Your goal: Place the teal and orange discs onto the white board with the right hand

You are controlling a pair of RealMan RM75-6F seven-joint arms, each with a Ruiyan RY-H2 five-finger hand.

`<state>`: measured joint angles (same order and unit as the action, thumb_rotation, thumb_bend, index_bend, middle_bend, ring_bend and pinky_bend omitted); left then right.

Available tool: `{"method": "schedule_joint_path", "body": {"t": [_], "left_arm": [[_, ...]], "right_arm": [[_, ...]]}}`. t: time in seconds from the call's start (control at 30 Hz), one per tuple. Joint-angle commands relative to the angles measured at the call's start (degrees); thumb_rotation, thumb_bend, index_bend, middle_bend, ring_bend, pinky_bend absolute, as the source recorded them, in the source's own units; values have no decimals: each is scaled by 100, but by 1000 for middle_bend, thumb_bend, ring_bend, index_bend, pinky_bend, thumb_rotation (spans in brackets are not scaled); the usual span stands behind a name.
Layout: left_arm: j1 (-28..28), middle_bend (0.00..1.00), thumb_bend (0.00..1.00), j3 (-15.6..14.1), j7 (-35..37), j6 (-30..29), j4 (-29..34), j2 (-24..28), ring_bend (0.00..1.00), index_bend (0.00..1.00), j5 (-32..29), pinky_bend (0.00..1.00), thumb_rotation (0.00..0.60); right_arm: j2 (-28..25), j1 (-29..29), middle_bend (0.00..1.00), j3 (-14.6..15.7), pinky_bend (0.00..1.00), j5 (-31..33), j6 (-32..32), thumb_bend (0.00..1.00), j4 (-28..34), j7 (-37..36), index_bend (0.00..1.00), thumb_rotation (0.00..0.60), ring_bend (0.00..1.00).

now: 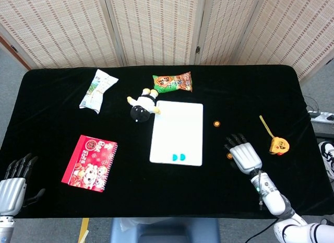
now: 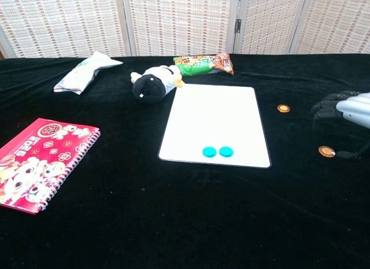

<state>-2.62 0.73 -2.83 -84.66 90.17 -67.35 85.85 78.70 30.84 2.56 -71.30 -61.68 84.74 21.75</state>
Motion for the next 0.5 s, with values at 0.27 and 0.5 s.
{"method": "schedule_joint_path", "body": {"t": [0.27, 0.5], "left_arm": [[17, 0, 270, -21, -25, 10, 31, 15, 63, 0, -39, 0, 600], [11, 0, 270, -21, -29, 13, 30, 10, 63, 0, -42, 0, 600]], "right_arm": [[405, -65, 100, -96, 0, -30, 315, 251, -718, -228, 329, 600, 3], [475, -97, 106, -199, 0, -47, 376, 251, -925, -346, 362, 600, 2]]}}
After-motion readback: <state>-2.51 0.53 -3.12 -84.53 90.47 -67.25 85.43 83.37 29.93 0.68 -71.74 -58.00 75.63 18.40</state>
